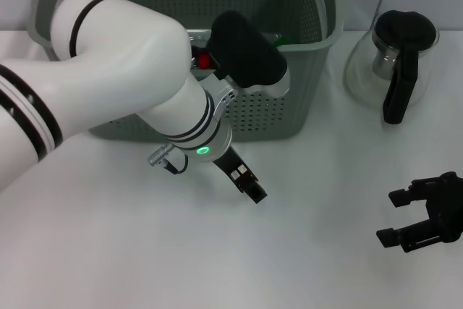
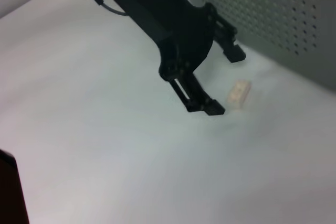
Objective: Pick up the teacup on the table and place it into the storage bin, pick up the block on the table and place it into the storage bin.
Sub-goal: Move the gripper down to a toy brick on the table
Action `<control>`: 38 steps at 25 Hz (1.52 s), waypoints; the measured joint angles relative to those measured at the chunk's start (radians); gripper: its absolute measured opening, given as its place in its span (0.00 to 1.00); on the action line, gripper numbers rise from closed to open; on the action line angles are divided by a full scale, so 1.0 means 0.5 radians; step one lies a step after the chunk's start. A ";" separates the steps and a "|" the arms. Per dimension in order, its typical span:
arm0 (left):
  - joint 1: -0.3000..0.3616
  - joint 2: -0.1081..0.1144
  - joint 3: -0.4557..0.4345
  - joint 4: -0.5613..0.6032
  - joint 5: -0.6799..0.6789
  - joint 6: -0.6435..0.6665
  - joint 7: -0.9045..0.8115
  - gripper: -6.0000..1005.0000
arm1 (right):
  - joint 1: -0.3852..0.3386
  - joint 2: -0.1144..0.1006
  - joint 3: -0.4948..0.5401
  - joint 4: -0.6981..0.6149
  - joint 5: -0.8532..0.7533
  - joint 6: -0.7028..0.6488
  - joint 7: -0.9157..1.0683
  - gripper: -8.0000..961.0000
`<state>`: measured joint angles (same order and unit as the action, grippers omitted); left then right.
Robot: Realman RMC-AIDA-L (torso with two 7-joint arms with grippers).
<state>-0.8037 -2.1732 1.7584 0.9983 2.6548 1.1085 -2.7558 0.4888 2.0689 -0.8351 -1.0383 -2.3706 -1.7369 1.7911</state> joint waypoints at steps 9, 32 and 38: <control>-0.032 -0.007 -0.017 -0.134 -0.016 -0.116 -0.003 0.94 | 0.015 0.007 -0.001 0.000 -0.011 0.001 -0.008 0.97; -0.044 -0.009 0.029 -0.223 -0.092 -0.179 0.014 0.78 | 0.044 -0.002 -0.008 0.056 -0.011 0.051 -0.017 0.97; -0.046 -0.010 0.030 -0.221 -0.098 -0.183 0.014 0.77 | 0.044 -0.002 -0.008 0.056 -0.013 0.051 -0.017 0.97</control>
<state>-0.8265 -2.1782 1.7733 0.8876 2.6057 1.0171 -2.7488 0.5109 2.0677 -0.8391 -1.0105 -2.3768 -1.7112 1.7825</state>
